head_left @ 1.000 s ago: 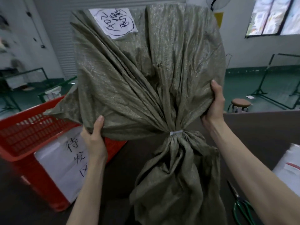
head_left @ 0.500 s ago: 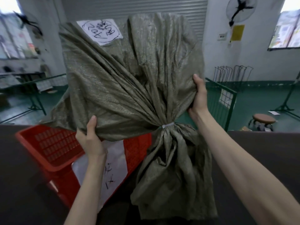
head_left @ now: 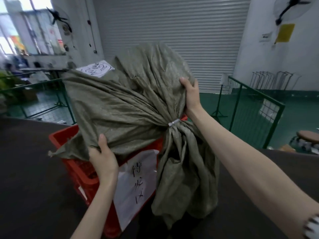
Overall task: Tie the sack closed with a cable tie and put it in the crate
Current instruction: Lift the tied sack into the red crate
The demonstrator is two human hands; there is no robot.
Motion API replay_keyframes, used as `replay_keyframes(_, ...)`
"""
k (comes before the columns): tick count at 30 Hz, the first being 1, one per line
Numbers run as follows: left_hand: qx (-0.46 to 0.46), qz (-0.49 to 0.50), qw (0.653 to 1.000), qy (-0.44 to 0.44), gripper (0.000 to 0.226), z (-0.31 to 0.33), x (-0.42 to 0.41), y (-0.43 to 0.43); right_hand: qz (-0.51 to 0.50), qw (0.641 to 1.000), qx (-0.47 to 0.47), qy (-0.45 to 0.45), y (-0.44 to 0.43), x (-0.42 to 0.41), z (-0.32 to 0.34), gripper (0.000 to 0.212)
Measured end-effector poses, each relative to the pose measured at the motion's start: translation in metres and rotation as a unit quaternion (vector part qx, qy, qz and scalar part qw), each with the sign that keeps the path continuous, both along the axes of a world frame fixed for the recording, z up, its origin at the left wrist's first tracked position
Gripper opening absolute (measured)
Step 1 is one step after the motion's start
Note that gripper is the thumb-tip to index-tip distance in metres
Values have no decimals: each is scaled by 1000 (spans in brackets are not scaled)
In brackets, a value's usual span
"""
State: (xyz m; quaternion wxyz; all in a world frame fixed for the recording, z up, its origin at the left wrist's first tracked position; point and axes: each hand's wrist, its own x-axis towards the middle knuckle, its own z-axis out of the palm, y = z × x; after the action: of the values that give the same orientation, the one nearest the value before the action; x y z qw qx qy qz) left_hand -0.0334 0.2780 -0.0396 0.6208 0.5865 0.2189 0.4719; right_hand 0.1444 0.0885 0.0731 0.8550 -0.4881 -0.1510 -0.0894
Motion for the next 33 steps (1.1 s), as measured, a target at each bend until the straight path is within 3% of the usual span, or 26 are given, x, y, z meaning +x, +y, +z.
replay_keyframes(5, 180, 38, 957, 224, 61, 27, -17, 16, 11, 996, -79, 48, 15, 29, -11, 39)
replay_keyframes(8, 288, 62, 916, 274, 59, 41, -28, 11, 24, 991, -120, 60, 11, 42, -11, 41)
replay_keyframes(12, 363, 73, 876, 310, 60, 44, -43, -3, 57, 972, -200, 107, 13, 55, -15, 54)
replay_keyframes(14, 389, 84, 842, 364, 61, 44, -43, -3, 49, 938, -313, 144, 18, 57, -25, 64)
replay_keyframes(17, 407, 64, 774, 480, 65, 36, -26, 12, 60, 828, -544, 124, 25, 57, -41, 61)
replay_keyframes(19, 421, 16, 728, 540, 61, 22, -16, 21, 53, 781, -613, 105, 27, 55, -50, 63)
replay_keyframes(25, 436, 14, 701, 564, 54, 13, -9, 29, -33, 756, -653, 26, 7, 51, -55, 42)
replay_keyframes(28, 430, -16, 689, 584, 52, 21, 1, 39, -63, 769, -636, -22, -7, 36, -51, 38)
replay_keyframes(30, 426, -36, 675, 601, 53, 25, 5, 44, -59, 795, -602, -43, -14, 21, -57, 45)
replay_keyframes(33, 448, -27, 654, 609, 51, 28, 5, 38, -57, 801, -592, -66, -23, -6, -85, 84)
